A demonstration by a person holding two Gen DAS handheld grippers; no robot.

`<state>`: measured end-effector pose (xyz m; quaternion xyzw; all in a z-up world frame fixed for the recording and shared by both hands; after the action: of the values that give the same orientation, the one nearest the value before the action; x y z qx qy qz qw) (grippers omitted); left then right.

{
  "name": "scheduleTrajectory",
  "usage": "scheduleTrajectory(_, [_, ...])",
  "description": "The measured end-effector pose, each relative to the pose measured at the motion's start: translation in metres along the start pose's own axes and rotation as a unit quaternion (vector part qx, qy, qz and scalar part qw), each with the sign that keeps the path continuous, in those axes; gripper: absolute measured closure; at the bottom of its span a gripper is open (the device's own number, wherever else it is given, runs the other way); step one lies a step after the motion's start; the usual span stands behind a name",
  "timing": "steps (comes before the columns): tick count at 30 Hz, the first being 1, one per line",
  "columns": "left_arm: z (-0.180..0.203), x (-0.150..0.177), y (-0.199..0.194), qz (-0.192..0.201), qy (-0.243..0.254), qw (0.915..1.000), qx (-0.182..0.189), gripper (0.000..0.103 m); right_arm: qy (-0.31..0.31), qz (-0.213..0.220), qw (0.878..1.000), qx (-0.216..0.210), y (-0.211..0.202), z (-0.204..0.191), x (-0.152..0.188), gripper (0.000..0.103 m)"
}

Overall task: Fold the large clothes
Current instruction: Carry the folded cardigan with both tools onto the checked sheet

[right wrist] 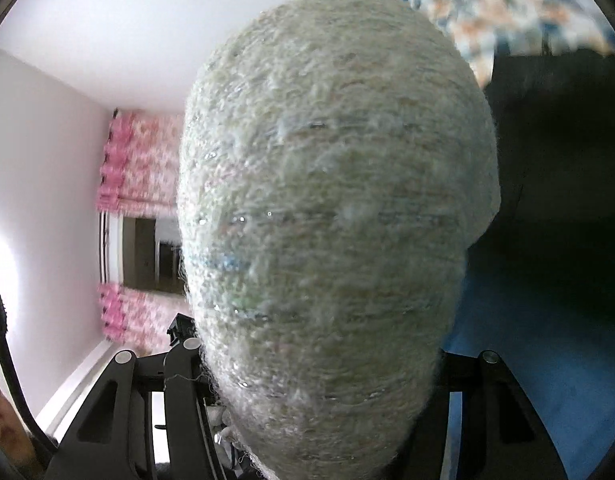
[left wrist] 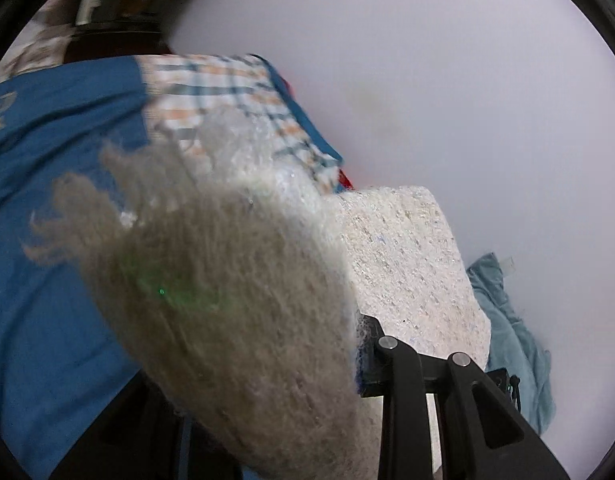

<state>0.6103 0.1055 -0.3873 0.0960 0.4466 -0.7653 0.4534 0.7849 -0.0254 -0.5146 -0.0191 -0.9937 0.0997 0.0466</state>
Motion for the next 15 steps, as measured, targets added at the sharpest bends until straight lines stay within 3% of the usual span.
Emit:
scheduleTrajectory(3, [0.003, 0.010, 0.086, -0.042, 0.018, 0.9989, 0.001, 0.078, 0.026, 0.019, 0.999, 0.012, -0.019, 0.039, -0.064, 0.044])
scheduleTrajectory(7, [-0.032, 0.054, 0.170, -0.125, 0.016, 0.9919, -0.017, 0.078, 0.083, 0.031, 0.994, 0.065, -0.045, 0.126, -0.109, 0.044])
scheduleTrajectory(9, [-0.040, 0.072, 0.184, -0.136, 0.040, 0.9898, -0.019, 0.074, 0.098, 0.025, 0.991, 0.084, -0.054, 0.165, -0.114, 0.043])
scheduleTrajectory(13, [-0.043, 0.076, 0.171, -0.142, 0.074, 0.9868, -0.020, 0.070, 0.097, 0.010, 0.991, 0.091, -0.045, 0.182, -0.124, 0.039])
scheduleTrajectory(14, [-0.041, 0.077, 0.167, -0.147, 0.086, 0.9850, -0.027, 0.067, 0.094, 0.010, 0.990, 0.109, -0.018, 0.181, -0.121, 0.030])
scheduleTrajectory(15, [-0.037, 0.075, 0.160, -0.150, 0.109, 0.9816, -0.046, 0.065, 0.085, 0.015, 0.985, 0.148, -0.020, 0.179, -0.116, 0.020])
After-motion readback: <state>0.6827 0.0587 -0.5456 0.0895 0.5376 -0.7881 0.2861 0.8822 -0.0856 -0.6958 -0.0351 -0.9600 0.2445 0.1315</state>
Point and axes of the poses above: each gripper's, at about its wrist camera, not at the fingertips, and y roughly the way its jaws point, z to its right, x to its underside, the point moved 10 cm from there along y, roughly the way its jaws point, and after that the axes turned 12 degrees about y, right-handed, at the moved point
